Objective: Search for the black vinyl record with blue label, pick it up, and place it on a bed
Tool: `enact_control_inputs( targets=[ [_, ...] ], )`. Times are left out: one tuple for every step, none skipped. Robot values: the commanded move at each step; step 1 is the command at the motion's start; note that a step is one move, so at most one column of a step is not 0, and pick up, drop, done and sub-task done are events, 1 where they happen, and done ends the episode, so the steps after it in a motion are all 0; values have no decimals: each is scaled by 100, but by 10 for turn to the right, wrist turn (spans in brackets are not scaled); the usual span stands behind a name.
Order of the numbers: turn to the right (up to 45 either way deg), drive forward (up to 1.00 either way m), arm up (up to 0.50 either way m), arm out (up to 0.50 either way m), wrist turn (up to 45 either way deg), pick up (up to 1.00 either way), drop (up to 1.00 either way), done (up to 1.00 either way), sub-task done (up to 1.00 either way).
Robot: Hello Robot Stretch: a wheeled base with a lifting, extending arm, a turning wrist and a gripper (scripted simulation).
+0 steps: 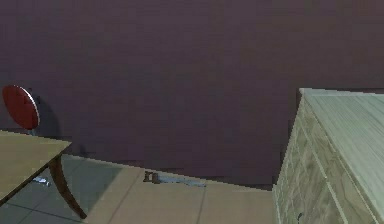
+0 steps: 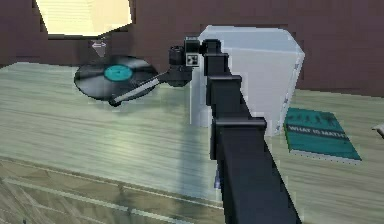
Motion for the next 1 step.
enact_control_inputs(
  targets=[
    [0,0,0,0,-450,0,0,0,0]
  ],
)
